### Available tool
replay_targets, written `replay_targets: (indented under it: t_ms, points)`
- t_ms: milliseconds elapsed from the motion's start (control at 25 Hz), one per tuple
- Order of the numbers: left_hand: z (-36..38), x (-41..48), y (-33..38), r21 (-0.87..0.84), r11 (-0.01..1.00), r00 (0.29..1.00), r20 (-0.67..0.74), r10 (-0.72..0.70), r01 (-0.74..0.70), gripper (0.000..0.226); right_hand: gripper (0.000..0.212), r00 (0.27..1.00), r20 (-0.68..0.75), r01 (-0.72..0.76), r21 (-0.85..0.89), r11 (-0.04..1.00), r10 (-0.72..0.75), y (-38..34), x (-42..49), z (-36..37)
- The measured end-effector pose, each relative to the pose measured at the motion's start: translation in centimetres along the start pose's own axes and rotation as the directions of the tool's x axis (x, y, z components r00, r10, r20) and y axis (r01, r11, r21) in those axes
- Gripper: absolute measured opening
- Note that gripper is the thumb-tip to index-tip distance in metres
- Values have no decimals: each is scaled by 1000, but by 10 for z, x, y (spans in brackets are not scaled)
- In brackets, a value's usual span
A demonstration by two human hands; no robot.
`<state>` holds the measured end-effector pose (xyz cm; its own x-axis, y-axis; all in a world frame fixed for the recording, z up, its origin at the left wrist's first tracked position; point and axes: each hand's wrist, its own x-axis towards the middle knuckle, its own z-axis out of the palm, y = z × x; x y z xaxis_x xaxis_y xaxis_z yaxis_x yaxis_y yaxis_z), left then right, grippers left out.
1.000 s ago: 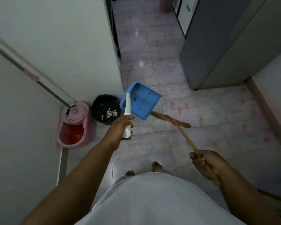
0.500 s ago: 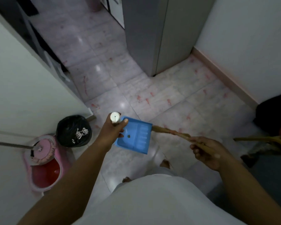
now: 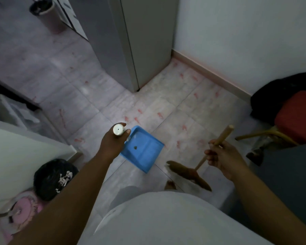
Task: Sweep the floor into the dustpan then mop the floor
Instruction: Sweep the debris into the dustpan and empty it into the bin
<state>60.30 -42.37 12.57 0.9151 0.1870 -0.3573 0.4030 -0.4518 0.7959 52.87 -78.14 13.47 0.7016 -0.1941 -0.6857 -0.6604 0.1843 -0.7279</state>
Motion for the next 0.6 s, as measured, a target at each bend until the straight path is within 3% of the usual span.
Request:
replay_targets:
  t_ms: [80,160,280,520,600]
  points:
    - [17,18,19,103,994,997,58,41,-47,29,12,990,-125,55,-46,997,-61,2,3,-17]
    - [34,37,38,118,986,989,104,103,-115,28,15,956,-234,129,-208,969,-178,7,5,-31]
    - [64,68,68,107,965,958,189,216,-239,25,15,906,-298,173,-388,905,-301,8,10,-46]
    - [124,121,123,-28,962,894,363,264,-272,21,9,785,-429,221,-478,850,-446,-28,15,-62]
    - [144,140,145,1,946,860,417,294,-324,26,8,768,-490,168,-468,868,-412,-43,17,-73]
